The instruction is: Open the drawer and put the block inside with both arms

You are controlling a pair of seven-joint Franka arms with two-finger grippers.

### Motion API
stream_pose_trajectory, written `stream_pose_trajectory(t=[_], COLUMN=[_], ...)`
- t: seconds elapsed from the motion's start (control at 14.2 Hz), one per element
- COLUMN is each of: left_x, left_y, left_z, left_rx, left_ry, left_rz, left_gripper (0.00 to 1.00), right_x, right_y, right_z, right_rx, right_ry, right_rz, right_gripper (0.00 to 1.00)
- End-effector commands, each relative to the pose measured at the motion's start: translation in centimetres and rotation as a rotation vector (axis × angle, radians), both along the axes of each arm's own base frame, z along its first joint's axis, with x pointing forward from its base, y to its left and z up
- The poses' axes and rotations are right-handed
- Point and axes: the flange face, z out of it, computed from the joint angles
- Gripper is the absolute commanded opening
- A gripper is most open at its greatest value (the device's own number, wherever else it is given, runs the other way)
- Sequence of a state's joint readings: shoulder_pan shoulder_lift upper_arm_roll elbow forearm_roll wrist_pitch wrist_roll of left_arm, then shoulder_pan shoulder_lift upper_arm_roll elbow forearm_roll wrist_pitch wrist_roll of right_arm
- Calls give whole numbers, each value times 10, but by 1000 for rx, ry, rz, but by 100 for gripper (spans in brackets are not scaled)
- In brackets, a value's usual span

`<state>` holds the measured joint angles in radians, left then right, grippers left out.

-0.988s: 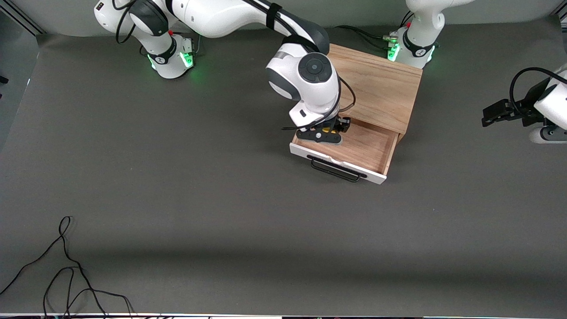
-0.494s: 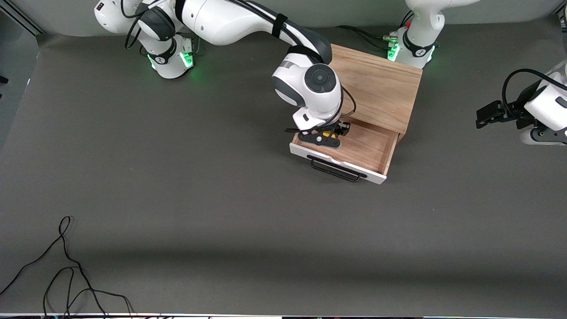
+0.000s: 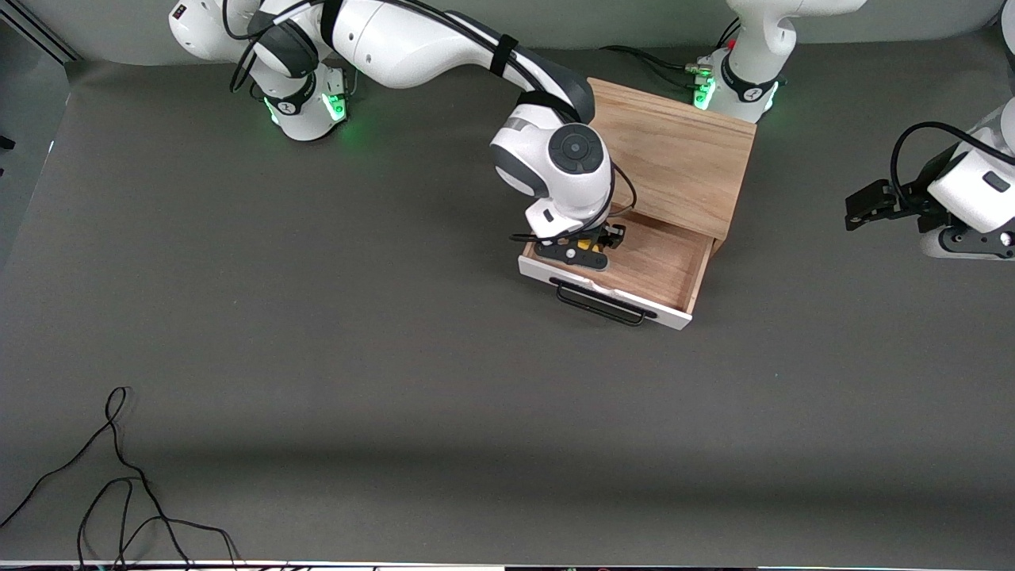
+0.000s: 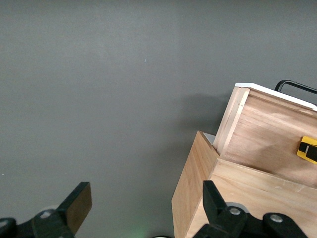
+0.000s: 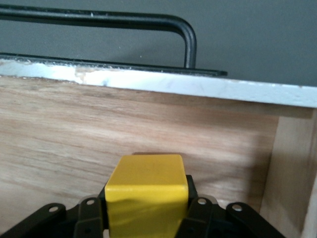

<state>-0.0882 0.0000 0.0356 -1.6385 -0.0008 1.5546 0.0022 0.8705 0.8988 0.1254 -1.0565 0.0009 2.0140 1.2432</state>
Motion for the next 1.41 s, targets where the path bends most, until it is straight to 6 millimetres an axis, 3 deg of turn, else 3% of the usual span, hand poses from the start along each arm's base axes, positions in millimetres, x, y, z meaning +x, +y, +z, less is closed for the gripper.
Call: stream_pose_trajectory(t=[0.0, 0.21, 0.35, 0.64, 0.85, 1.06, 1.27, 1.34], left_x=[-5, -4, -4, -4, -4, -4, -5, -5], left_y=[4, 7, 5, 6, 0, 2, 2, 2], left_z=[7, 7, 7, 6, 6, 6, 6, 5], left_rx=[4, 4, 4, 5, 5, 5, 5, 7], left_ry=[-20, -20, -23, -23, -23, -20, -18, -17], left_rz=[-4, 1, -2, 1, -10, -7, -7, -7], left_gripper=[100, 100, 100, 100, 100, 100, 100, 100], right_x=[-7, -3, 4, 39, 75, 101, 109, 114], right_y=[12, 9, -4, -73, -164, -269, -364, -405], right_z=[14, 54, 91, 183, 233, 263, 272, 270], right_rx=[5, 39, 40, 16, 9, 56, 17, 2], right_ry=[-50, -71, -87, -91, -103, -81, -94, -99], right_rz=[-16, -76, -85, -158, -102, -54, -48, -50], right_gripper=[100, 100, 100, 100, 100, 100, 100, 100])
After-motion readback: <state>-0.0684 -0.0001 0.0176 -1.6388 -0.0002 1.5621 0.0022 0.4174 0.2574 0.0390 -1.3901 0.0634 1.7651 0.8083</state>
